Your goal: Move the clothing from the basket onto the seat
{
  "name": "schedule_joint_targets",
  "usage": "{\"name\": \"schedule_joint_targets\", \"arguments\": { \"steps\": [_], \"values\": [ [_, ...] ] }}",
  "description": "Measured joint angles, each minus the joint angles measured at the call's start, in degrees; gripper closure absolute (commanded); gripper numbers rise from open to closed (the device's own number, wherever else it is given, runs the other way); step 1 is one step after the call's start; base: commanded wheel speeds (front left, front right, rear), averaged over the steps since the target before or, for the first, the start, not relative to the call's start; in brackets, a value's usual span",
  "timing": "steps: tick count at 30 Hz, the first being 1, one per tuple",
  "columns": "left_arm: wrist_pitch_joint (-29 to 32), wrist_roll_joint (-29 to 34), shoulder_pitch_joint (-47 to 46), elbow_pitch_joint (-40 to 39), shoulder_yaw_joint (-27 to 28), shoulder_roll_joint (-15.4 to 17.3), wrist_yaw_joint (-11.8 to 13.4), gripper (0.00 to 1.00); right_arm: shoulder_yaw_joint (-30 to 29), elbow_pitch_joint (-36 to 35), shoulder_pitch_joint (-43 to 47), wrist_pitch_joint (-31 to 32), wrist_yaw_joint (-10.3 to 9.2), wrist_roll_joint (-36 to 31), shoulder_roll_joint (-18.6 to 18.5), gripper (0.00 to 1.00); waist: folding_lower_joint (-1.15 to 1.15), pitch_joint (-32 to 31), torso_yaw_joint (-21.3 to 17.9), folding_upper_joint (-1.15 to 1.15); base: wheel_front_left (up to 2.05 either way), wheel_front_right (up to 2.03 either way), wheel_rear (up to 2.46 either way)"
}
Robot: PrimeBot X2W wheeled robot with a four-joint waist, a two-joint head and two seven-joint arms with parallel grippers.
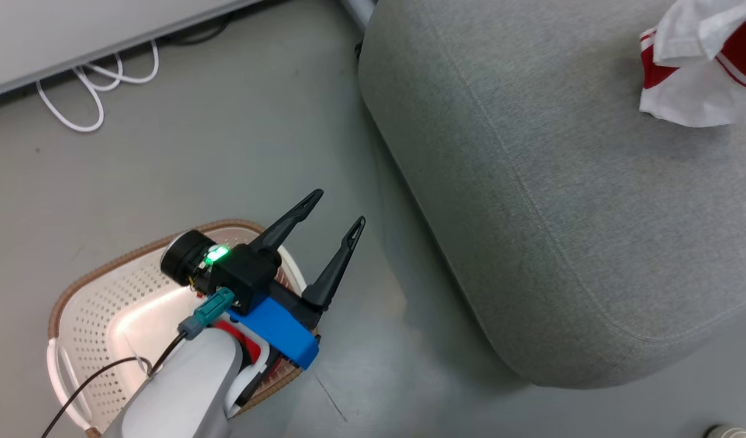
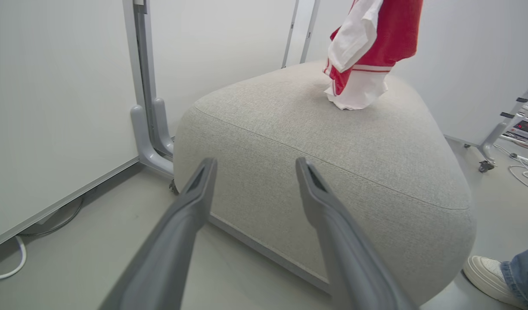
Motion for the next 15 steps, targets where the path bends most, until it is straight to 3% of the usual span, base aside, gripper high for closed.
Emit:
{"name": "schedule_joint_targets", "arguments": {
  "steps": [6, 15],
  "values": [
    [0.08, -0.18, -3.63, -0.49, -1.91, 0.35, 0.00, 0.00, -6.80, 4.08, 4.56, -3.01, 0.00, -2.21, -0.04, 1.00, 0.00, 4.94, 3.88, 0.00, 0.00, 0.00, 0.00],
    [-1.10, -0.60, -4.23, 1.32, -3.42, -0.21, 0.00, 0.00, -10.55, 12.99, 8.52, -6.31, 0.00, -3.45, 2.54, 1.00, 0.00, 7.36, 7.54, 0.00, 0.00, 0.00, 0.00]
  ]
}}
